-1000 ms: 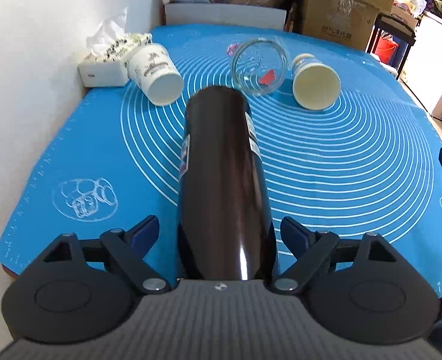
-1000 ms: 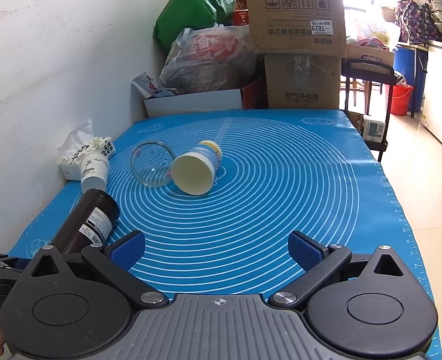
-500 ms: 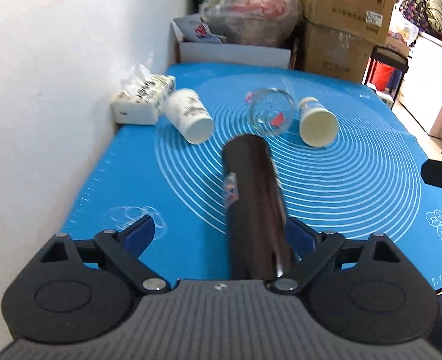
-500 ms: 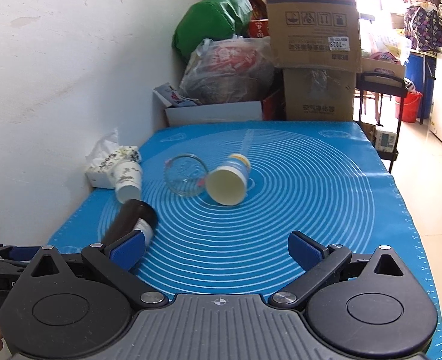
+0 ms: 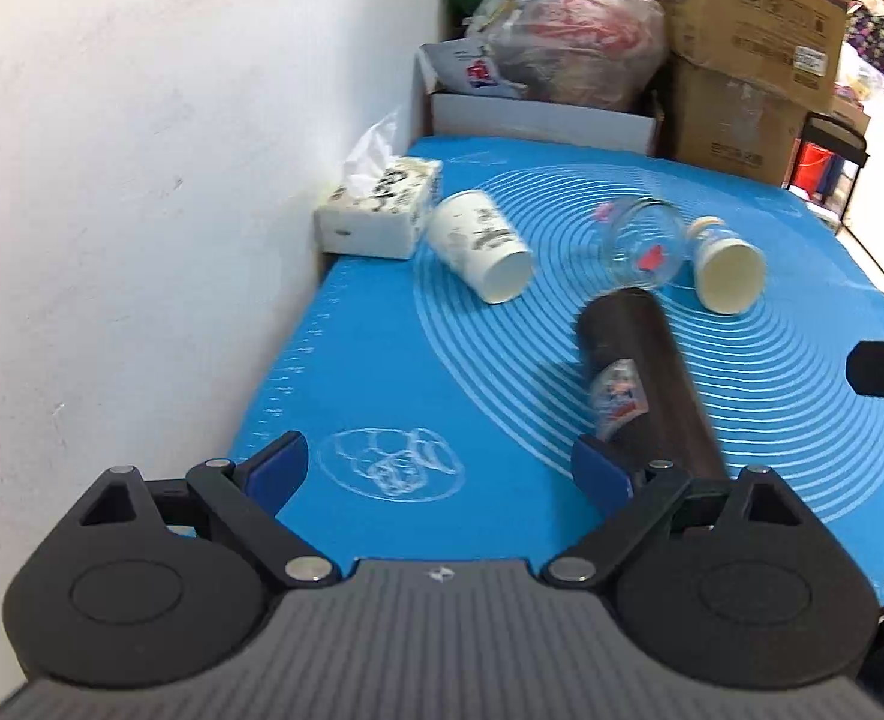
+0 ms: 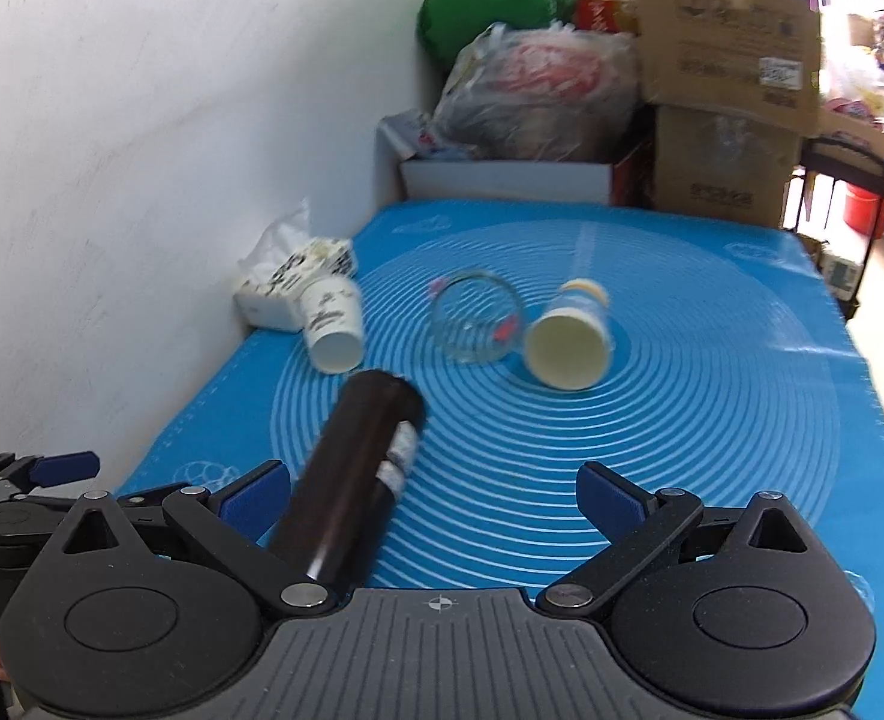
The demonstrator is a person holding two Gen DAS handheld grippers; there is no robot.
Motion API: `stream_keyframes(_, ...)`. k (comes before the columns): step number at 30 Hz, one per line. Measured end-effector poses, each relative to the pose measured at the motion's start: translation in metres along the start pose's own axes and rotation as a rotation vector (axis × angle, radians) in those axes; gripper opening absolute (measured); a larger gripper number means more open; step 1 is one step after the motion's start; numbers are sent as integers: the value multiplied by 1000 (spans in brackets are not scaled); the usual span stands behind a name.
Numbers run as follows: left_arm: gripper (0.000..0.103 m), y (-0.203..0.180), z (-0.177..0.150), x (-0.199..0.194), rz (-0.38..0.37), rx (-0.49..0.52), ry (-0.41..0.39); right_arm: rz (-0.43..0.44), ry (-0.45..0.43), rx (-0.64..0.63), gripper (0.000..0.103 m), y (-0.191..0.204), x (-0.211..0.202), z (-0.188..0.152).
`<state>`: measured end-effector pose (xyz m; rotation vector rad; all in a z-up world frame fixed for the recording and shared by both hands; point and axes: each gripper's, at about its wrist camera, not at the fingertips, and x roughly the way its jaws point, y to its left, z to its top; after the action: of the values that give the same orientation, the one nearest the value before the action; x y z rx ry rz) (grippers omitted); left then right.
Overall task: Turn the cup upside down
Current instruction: 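Close the right gripper on the tumbler's end while the left gripper releases it, then rotate the black tumbler upright with the right gripper, base downward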
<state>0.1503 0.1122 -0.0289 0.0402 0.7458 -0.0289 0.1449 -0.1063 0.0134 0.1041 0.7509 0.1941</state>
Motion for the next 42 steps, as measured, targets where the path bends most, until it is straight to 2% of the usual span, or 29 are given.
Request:
stream_keyframes(9,94,27,5,34,31,-19,20,35,159,30,103,33,72,22)
stream_keyframes(19,94,36,8,71,61,-19,58,3,313,-12,102,53,148,33)
stream_keyframes(23,94,34,10,75,60,-23,42,-13,374,-8,97,49,175,36)
stream_keyframes(27,94,31,10,78,71,-5,38,-15,441,8,85,46,195,32)
stream_keyframes(29,94,32,9,79,73,-4,40,-32,422,-23,72,51,193,33)
stream_keyframes(30,94,33,9,79,72,-8,42,-32,420,-17,71,52,192,33)
stream_keyframes(36,94,31,8,72,57,-20,36,-21,313,45,71,40,168,24)
stream_keyframes(42,94,19,11,62,33,-20,11,-18,154,39,70,38,113,20)
